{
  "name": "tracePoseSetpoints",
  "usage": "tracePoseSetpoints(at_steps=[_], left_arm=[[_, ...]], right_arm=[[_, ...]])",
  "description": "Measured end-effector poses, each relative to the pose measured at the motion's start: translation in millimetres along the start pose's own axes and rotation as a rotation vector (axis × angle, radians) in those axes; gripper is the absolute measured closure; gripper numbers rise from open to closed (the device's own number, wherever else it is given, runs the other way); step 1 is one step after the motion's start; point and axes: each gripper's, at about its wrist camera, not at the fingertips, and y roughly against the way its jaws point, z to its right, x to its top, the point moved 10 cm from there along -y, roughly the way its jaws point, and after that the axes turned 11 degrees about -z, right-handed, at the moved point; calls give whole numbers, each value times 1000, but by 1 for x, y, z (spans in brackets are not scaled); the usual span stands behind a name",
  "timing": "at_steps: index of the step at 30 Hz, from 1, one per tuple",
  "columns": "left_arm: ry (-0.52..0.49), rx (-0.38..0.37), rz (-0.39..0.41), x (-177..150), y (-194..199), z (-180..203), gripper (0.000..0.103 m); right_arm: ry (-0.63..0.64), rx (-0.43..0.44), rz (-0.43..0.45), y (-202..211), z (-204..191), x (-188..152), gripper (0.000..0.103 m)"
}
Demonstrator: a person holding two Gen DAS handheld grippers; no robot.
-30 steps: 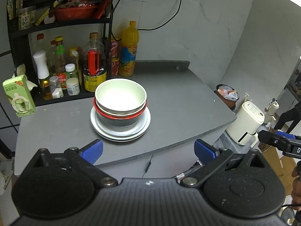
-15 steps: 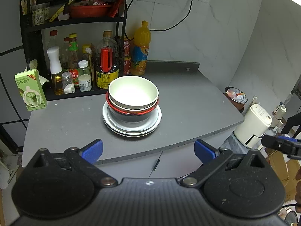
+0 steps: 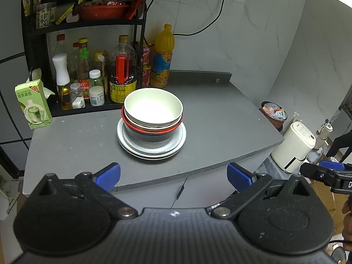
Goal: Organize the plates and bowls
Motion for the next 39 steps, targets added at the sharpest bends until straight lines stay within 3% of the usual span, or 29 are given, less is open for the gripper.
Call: tracePoseSetpoints(at_steps=[39], left_arm=[[-22,-1,-25,12,-19,-2,1]], right_arm=[[-24,-29,-26,-9,2,2,0]])
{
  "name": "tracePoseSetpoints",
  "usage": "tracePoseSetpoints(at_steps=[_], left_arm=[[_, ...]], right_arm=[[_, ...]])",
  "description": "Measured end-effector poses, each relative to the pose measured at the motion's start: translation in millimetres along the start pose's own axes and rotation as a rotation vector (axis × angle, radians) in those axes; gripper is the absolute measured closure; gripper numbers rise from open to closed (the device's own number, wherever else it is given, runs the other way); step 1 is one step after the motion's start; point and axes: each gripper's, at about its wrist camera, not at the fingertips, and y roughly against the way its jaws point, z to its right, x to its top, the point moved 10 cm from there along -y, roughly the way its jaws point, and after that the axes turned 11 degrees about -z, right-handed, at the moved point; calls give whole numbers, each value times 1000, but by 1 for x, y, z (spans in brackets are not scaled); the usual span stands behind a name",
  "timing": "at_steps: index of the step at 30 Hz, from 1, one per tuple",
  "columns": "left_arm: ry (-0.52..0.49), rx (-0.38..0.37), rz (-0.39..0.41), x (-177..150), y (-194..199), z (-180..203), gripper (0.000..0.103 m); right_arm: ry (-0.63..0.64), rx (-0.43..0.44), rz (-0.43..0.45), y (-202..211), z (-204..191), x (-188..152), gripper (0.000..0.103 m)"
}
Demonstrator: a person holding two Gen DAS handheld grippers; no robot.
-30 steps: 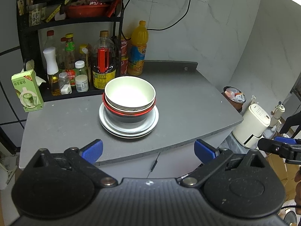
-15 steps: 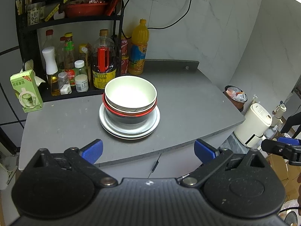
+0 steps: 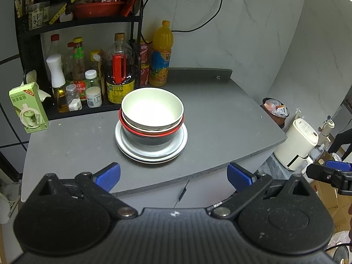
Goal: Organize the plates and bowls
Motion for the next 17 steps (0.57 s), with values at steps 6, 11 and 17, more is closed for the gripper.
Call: tracePoseSetpoints(at_steps=[6,11,17], left_arm=[[-3,-9,-12,-2,-5,1,1],[-24,-6,-8,-3,-4,4,1],[-21,-21,-3,-2,-3,6,1]], right_arm=[[-12,-10,-6,-2,4,-2,0],[-19,-21,-7,-2,8,-4,0],[-16,-24,1,0,9,-5,0]])
